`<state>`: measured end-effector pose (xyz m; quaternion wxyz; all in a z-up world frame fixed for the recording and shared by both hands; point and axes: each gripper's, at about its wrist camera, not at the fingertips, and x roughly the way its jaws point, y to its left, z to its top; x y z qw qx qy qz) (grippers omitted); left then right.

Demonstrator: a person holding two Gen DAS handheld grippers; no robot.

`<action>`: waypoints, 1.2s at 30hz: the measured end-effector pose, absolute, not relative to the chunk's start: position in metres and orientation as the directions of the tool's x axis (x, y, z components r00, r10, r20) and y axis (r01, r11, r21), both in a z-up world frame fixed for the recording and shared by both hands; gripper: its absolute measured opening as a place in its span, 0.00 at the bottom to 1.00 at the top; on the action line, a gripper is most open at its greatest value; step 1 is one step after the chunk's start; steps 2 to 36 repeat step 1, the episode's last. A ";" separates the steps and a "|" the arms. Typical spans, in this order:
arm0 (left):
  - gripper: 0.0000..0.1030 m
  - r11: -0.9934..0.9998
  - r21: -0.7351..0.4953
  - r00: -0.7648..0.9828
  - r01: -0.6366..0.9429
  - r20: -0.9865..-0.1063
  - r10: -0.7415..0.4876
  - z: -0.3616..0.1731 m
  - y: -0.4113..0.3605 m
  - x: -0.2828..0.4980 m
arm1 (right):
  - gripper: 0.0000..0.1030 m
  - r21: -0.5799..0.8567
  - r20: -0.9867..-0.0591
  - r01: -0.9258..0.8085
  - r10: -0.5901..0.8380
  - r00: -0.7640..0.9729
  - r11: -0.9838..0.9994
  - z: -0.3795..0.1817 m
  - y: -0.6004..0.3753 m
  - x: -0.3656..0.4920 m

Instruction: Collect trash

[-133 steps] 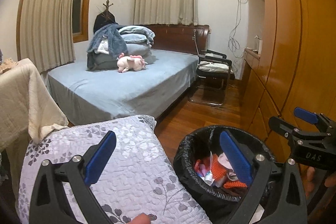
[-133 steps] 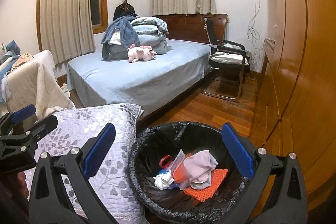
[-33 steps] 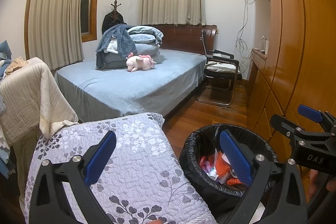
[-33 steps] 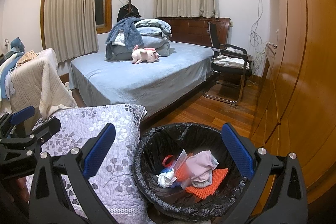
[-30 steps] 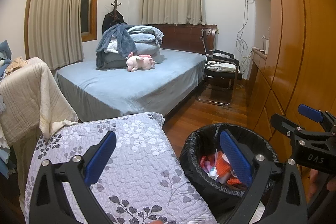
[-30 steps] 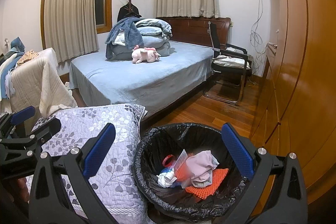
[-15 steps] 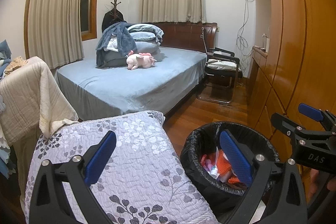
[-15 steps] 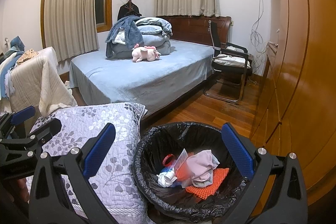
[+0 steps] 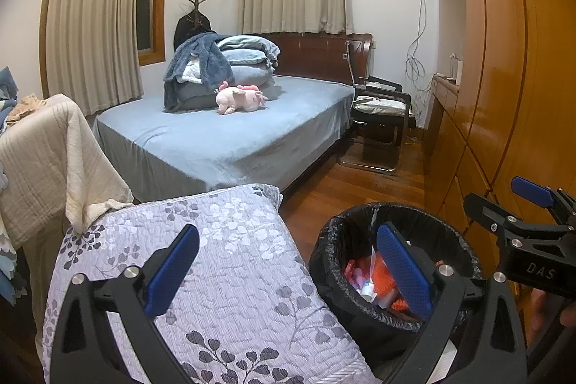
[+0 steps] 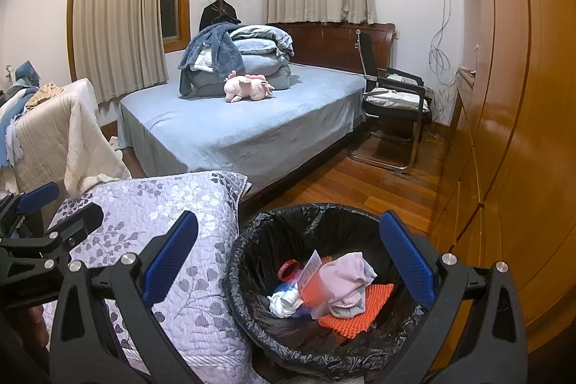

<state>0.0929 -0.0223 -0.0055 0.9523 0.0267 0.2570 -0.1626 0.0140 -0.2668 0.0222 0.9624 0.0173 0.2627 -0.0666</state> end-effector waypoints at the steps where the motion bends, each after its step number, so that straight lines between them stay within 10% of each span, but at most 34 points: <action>1: 0.94 0.946 -0.034 0.815 0.323 -0.499 -0.296 -0.006 -0.021 0.092 | 0.95 -0.001 -0.509 0.138 -0.119 0.852 0.990 0.021 -0.268 0.014; 36: 0.94 0.946 -0.034 0.815 0.323 -0.499 -0.296 -0.006 -0.021 0.092 | 0.95 -0.001 -0.509 0.138 -0.119 0.852 0.990 0.021 -0.268 0.014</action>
